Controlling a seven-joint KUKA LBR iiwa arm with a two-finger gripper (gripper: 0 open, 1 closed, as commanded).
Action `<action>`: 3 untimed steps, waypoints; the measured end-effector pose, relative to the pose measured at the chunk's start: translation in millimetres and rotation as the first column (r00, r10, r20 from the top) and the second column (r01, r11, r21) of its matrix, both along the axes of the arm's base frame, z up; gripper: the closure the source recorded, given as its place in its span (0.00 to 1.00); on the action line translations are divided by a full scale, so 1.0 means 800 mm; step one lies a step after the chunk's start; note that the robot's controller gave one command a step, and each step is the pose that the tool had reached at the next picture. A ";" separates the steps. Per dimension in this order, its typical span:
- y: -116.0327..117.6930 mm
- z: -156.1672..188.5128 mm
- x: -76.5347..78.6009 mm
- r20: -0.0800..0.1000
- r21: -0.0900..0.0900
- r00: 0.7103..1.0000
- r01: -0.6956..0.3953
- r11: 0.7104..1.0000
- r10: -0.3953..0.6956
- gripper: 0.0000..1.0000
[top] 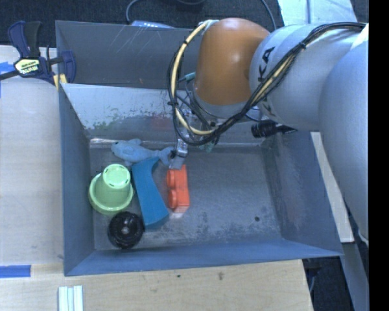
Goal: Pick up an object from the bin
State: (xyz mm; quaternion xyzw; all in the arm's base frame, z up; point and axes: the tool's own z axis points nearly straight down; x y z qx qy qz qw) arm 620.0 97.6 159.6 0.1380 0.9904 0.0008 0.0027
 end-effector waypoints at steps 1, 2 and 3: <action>0.035 -0.090 0.003 0.006 0.001 0.996 0.093 0.996 -0.093 0.00; 0.032 -0.079 0.001 0.003 0.001 0.994 0.107 0.994 -0.107 1.00; 0.032 -0.079 0.001 0.003 0.001 0.994 0.107 0.994 -0.107 1.00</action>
Offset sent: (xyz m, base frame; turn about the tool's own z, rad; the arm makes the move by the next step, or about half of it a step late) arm 0.0065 0.0328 -0.0896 -0.0435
